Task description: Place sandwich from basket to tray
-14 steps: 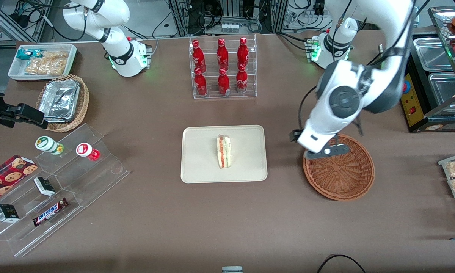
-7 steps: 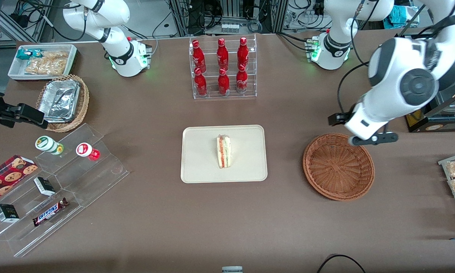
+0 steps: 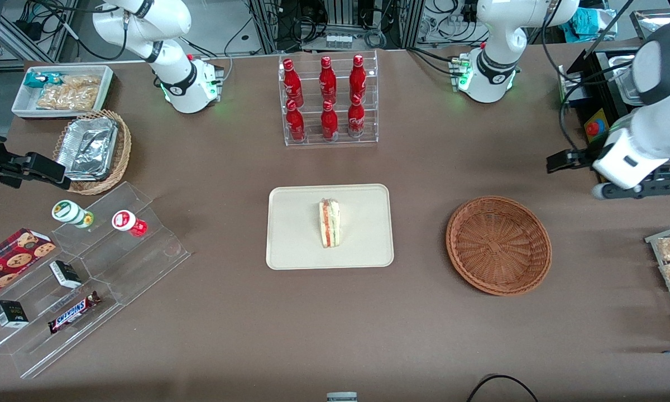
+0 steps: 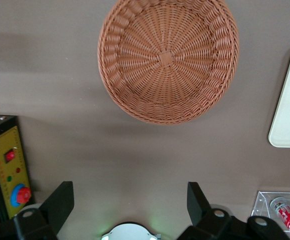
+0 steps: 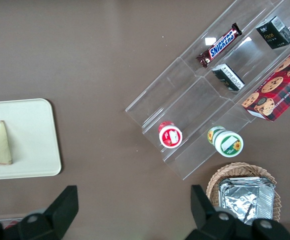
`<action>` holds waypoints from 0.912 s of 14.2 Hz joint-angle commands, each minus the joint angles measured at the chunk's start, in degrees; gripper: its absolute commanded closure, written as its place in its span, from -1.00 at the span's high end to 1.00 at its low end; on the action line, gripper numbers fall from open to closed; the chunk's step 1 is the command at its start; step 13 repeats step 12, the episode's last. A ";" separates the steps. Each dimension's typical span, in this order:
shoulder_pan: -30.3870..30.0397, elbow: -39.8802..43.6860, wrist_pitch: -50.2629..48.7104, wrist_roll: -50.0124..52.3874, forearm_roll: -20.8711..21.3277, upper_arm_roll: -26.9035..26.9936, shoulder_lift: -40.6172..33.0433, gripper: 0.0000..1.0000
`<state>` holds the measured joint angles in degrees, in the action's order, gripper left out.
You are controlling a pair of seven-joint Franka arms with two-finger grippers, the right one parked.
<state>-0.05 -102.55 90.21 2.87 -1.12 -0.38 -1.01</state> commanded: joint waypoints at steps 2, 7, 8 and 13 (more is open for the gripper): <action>-4.51 5.16 -3.90 -4.10 0.07 -2.87 -1.18 1.00; -4.34 8.33 -3.20 -3.05 0.07 -2.96 -1.18 1.00; -4.08 8.51 -2.94 -2.96 0.33 -2.96 -1.01 1.00; -1.97 8.60 -1.62 -1.83 0.68 -3.13 -0.83 1.00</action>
